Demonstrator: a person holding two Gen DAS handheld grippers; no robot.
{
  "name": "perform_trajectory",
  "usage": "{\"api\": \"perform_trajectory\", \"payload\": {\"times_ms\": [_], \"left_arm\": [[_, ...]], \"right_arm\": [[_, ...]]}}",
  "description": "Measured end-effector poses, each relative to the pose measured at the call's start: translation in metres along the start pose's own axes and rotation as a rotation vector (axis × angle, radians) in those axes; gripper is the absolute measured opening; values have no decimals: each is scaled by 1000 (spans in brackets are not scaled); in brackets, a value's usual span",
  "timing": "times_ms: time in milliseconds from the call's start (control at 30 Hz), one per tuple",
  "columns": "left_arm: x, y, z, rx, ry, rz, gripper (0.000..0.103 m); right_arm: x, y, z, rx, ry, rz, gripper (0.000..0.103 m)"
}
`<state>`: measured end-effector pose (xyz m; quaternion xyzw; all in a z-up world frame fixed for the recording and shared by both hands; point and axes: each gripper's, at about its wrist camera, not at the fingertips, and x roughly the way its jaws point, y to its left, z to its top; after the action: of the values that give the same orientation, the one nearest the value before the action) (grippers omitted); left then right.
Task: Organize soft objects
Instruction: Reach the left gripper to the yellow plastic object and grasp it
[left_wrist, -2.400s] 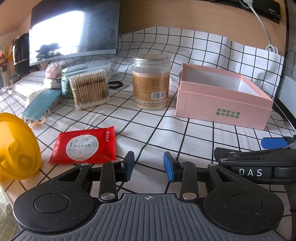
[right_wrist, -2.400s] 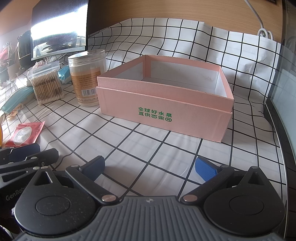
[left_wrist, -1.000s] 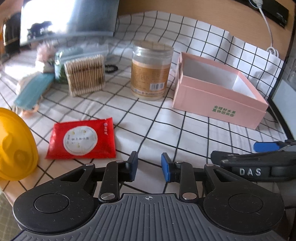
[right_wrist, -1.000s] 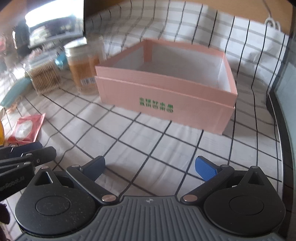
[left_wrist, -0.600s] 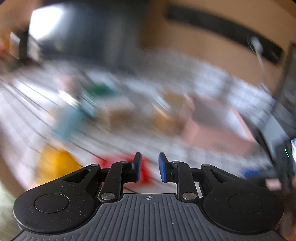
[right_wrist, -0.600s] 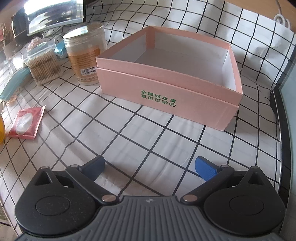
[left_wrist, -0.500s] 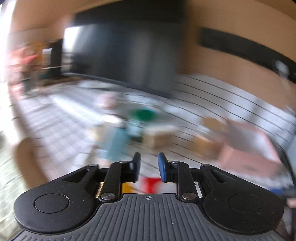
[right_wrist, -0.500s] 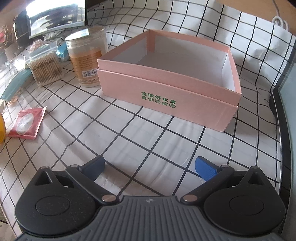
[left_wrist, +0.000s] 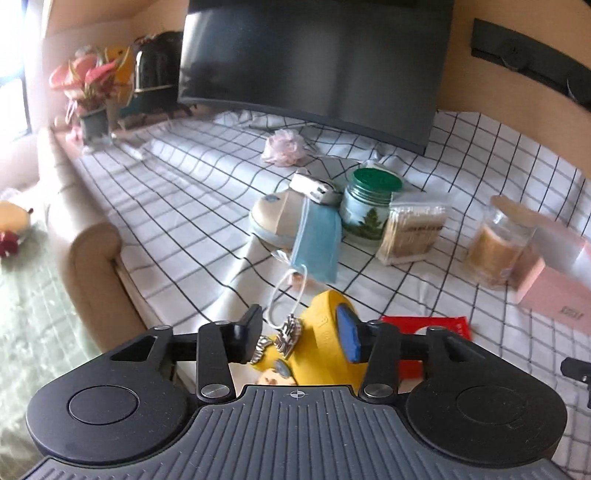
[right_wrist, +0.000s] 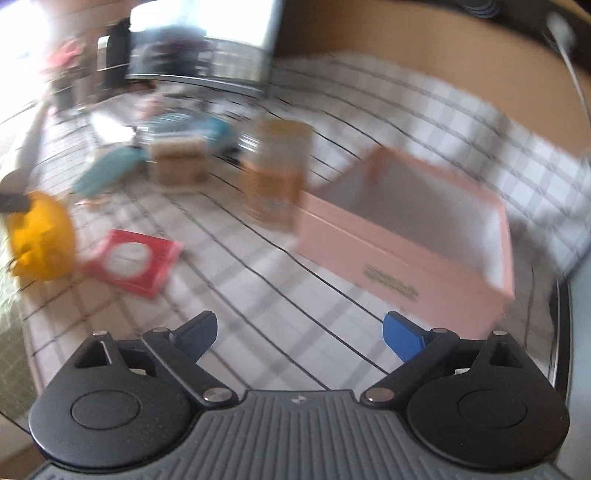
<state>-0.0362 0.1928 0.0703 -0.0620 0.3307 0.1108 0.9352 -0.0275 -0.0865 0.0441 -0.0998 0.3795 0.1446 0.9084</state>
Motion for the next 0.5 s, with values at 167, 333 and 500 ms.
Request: {"api": "perform_trajectory", "payload": {"times_ms": [167, 333, 500], "left_arm": [[11, -6, 0, 13, 44, -44, 50], [24, -5, -13, -10, 93, -82, 49], [27, 5, -18, -29, 22, -123, 50]], "right_arm": [[10, 24, 10, -25, 11, 86, 97], [16, 30, 18, -47, 20, 101, 97], [23, 30, 25, -47, 56, 121, 97]]}}
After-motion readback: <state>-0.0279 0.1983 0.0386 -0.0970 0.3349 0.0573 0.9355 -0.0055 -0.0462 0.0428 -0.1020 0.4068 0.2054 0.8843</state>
